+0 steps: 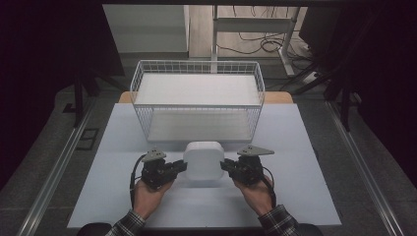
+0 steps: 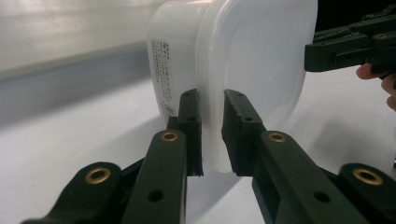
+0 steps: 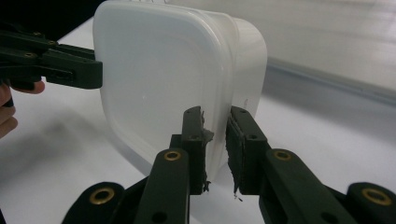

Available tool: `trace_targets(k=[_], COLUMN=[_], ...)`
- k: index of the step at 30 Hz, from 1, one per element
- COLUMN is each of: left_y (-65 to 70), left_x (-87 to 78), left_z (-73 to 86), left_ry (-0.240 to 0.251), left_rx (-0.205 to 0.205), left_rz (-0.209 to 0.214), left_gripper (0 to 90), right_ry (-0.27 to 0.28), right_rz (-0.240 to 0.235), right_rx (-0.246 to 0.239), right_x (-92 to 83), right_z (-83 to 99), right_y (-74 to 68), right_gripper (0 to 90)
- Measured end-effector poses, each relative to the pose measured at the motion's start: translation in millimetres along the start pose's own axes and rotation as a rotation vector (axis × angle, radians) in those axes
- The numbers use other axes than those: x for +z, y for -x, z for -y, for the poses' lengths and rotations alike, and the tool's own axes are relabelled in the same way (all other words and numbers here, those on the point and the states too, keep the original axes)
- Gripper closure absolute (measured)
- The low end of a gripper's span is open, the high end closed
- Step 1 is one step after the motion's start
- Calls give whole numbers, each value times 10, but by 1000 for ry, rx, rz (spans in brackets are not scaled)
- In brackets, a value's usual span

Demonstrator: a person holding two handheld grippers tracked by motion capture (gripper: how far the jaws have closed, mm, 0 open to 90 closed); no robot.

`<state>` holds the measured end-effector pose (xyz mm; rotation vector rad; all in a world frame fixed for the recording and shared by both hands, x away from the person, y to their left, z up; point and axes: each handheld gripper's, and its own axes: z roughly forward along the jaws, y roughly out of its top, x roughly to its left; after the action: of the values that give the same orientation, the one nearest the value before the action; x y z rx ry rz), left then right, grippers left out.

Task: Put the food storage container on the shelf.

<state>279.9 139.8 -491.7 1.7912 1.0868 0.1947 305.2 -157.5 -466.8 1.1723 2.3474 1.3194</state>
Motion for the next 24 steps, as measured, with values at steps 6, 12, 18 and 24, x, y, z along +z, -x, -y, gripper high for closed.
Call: trace_targets(k=[6,12,18,24], left_y=[-39,-114,-235,-397], left_x=[-14,0,74,227], left_z=[-113,-196,-319,-443], left_ry=[21,31,44,48], left_rx=[6,-3,1,-4], left_rz=[-15,-23,-33,-38], left_gripper=[785,785,784,783], right_ry=[24,36,55,62], right_rz=[1,7,25,49], right_rx=[-26,-41,-47,-43], right_x=[25,78,208,349], right_z=[-128,-248,-390,-493], right_y=[18,45,129,242], right_gripper=[772,771,769,766])
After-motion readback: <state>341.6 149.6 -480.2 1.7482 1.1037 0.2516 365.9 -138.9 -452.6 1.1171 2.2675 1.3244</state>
